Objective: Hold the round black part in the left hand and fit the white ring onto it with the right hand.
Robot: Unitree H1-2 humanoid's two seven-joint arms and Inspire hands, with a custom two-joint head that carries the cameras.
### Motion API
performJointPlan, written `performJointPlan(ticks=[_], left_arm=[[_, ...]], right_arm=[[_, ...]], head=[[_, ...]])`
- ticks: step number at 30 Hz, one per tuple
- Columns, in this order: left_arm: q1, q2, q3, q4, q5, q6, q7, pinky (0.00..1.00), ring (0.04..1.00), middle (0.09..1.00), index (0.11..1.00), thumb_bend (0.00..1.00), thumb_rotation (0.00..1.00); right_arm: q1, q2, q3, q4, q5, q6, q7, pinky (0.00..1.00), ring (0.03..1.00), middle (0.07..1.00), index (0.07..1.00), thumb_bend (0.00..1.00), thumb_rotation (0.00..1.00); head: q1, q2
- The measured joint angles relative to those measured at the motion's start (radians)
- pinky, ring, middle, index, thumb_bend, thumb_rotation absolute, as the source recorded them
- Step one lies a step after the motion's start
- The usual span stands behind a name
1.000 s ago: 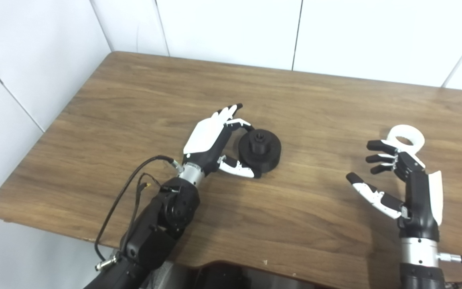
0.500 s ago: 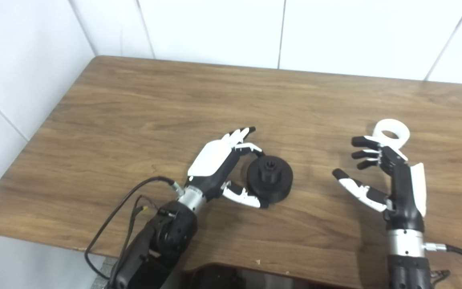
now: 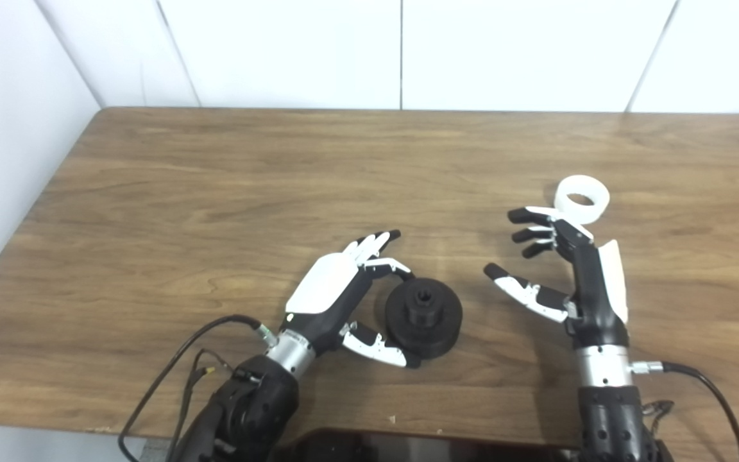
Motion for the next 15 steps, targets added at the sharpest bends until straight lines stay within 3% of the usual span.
performJointPlan(ticks=[8,15], left_arm=[[0.006,0.0,0.009,-0.007,-0.005,-0.008,-0.017,1.0,1.0,1.0,0.618,0.96,0.26],[0.011,0.016,0.043,-0.007,-0.03,-0.026,-0.037,1.0,1.0,1.0,0.62,0.96,0.24]], right_arm=[[-0.002,0.003,0.016,0.001,-0.006,0.0,-0.015,0.47,0.593,0.678,0.659,0.63,0.09],[-0.008,0.01,0.05,0.009,-0.044,0.0,-0.042,0.45,0.587,0.675,0.656,0.64,0.13]], head=[[-0.101,-0.006],[-0.296,-0.046]])
